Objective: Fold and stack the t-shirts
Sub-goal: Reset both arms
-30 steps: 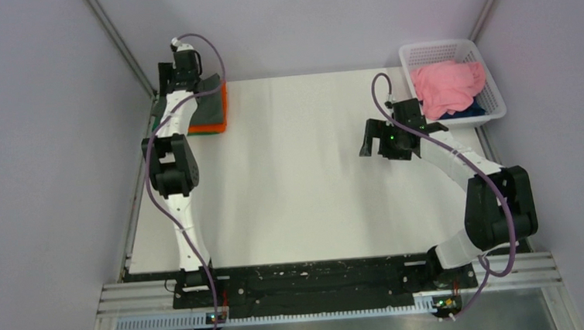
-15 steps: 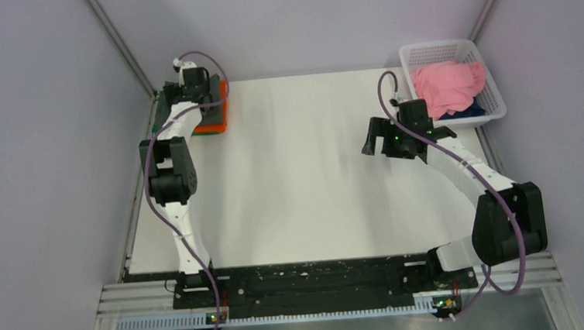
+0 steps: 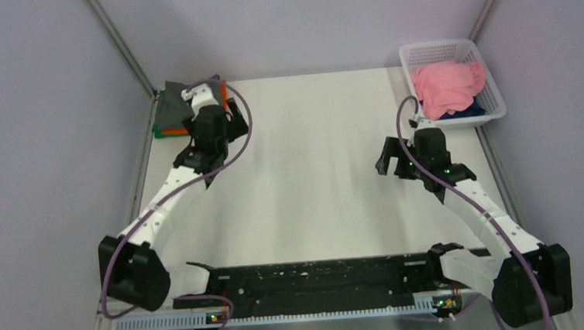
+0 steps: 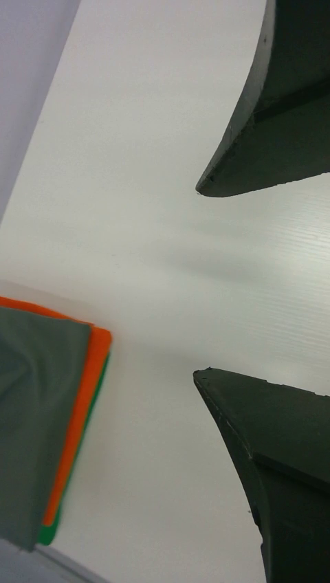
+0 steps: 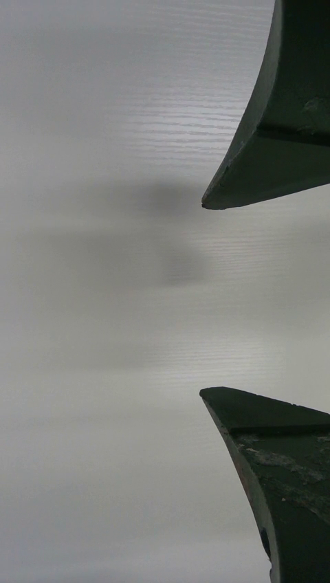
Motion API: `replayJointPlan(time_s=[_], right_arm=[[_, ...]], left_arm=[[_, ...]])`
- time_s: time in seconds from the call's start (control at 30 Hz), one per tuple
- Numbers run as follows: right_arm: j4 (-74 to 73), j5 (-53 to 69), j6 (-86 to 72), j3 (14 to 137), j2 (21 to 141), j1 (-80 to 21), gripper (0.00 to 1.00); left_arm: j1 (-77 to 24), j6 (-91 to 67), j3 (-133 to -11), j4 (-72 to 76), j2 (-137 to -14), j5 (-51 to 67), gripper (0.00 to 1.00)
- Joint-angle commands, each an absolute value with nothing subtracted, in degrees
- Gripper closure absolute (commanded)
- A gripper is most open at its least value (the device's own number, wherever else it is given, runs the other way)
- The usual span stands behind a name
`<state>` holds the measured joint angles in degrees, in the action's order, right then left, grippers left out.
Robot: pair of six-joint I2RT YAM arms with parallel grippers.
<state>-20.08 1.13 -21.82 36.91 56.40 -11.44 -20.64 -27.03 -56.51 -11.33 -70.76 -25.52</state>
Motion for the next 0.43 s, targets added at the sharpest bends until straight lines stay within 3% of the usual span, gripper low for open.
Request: replayJointPlan(time_s=[0.0, 0.2, 0.4], right_arm=[[-17.10, -2.68, -23.57, 33.77, 49.53, -11.02, 0.01], [-15.85, -4.61, -26.36, 29.73, 45.55, -11.01, 0.01], [-13.04, -5.91, -28.87, 28.92, 45.16, -11.13, 0.01]], left_arm=[[-24.46, -37.45, -45.87, -19.97, -62.67, -24.43, 0.01], [-25.05, -41.16, -36.66, -20.24, -49.33, -23.13, 0.01], [-25.05, -39.45, -39.06, -22.62, -48.20, -22.18, 0.01]])
